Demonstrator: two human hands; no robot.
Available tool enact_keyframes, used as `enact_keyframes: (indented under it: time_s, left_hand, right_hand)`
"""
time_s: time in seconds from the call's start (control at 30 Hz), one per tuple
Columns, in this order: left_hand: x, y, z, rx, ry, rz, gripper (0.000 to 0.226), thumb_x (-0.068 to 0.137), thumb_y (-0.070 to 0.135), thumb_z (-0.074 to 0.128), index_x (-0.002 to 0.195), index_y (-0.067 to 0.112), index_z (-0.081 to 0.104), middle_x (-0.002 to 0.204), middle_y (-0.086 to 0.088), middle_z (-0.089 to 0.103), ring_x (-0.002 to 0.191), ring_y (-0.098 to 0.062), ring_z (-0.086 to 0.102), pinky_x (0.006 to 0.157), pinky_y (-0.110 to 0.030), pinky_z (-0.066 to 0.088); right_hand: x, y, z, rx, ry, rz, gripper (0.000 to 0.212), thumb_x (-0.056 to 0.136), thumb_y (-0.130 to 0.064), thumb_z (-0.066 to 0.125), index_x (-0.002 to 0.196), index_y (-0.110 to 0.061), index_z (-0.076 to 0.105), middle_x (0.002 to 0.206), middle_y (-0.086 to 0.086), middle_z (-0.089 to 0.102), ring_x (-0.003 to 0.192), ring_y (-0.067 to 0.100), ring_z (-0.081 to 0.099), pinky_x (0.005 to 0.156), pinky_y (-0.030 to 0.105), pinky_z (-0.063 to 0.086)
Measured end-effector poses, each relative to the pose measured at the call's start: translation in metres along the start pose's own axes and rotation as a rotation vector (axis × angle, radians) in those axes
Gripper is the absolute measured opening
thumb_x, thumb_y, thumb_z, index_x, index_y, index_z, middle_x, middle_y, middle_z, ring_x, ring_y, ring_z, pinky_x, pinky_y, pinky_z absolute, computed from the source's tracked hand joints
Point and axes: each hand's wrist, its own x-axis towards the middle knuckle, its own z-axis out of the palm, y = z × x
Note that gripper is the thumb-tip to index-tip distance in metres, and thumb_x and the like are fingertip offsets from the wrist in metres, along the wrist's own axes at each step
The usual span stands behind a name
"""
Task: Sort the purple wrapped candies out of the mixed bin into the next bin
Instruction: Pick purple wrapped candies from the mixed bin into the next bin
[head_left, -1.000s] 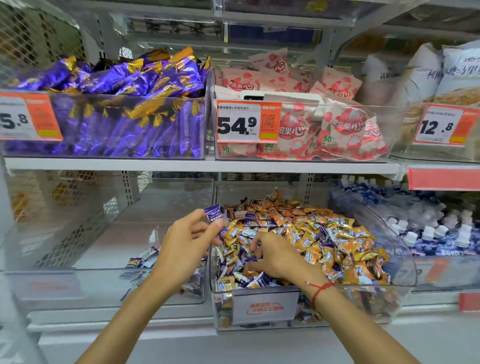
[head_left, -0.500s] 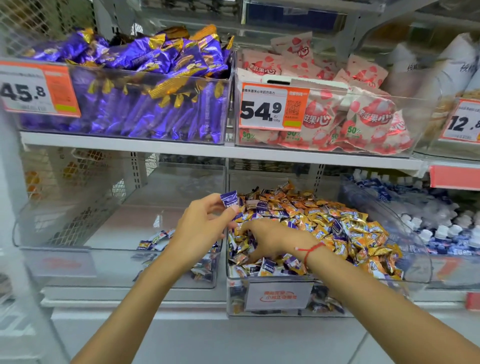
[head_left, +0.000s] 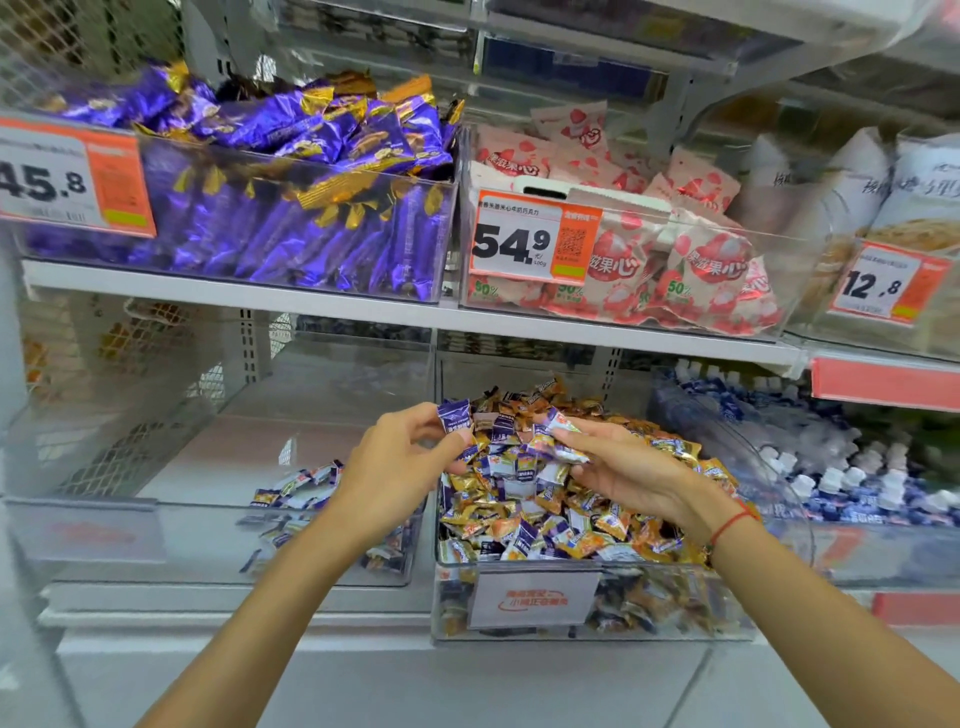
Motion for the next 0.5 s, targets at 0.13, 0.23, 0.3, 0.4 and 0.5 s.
enact_keyframes:
  time_s: [0.13, 0.23, 0.3, 0.4, 0.5]
  left_hand:
    - [0.0002, 0.0008, 0.0002, 0.007, -0.001, -0.008, 0.025, 0.093, 0.032, 0.06, 0.094, 0.007, 0.061, 0.093, 0.007, 0.071, 0.076, -0.009, 0.071, 0.081, -0.05, 0.055]
    - [0.0004, 0.0002, 0.0007, 0.01, -0.001, -0.016, 0.027, 0.093, 0.033, 0.059, 0.092, 0.006, 0.059, 0.098, 0.006, 0.07, 0.076, -0.006, 0.071, 0.081, -0.047, 0.055]
    - [0.001, -0.0006, 0.0005, 0.012, 0.001, -0.019, 0.025, 0.093, 0.033, 0.059, 0.091, 0.008, 0.059, 0.099, 0.005, 0.07, 0.076, -0.006, 0.071, 0.081, -0.045, 0.056]
    - [0.0022, -0.0011, 0.0015, 0.006, 0.004, -0.02, 0.023, 0.093, 0.032, 0.059, 0.089, 0.009, 0.059, 0.1, 0.004, 0.07, 0.076, -0.007, 0.071, 0.079, -0.043, 0.056]
    - [0.0031, -0.0005, 0.0015, 0.0, -0.009, -0.017, 0.023, 0.093, 0.031, 0.059, 0.094, 0.008, 0.06, 0.097, 0.005, 0.071, 0.075, -0.007, 0.071, 0.074, -0.039, 0.055]
  right_hand:
    - [-0.0028, 0.0025, 0.0019, 0.012, 0.143, -0.018, 0.052, 0.084, -0.006, 0.068, 0.133, -0.015, 0.051, 0.12, 0.004, 0.058, 0.057, 0.006, 0.058, 0.053, 0.016, 0.054]
    - [-0.0021, 0.0042, 0.0015, 0.024, 0.199, -0.071, 0.06, 0.079, -0.003, 0.072, 0.135, -0.007, 0.049, 0.111, 0.008, 0.066, 0.064, 0.01, 0.066, 0.051, 0.016, 0.052]
    - [-0.0022, 0.0031, 0.0007, 0.088, 0.186, -0.11, 0.056, 0.08, 0.0, 0.07, 0.133, -0.002, 0.052, 0.097, 0.008, 0.07, 0.067, 0.012, 0.069, 0.05, 0.015, 0.051]
    - [-0.0034, 0.0007, 0.0015, 0.185, 0.153, -0.136, 0.059, 0.076, 0.0, 0.07, 0.132, 0.0, 0.052, 0.087, 0.006, 0.073, 0.069, 0.01, 0.069, 0.053, 0.014, 0.053]
    - [-0.0073, -0.0015, 0.0053, 0.17, 0.141, -0.157, 0.054, 0.072, -0.002, 0.071, 0.125, -0.002, 0.057, 0.083, 0.004, 0.072, 0.07, 0.009, 0.068, 0.058, 0.015, 0.054]
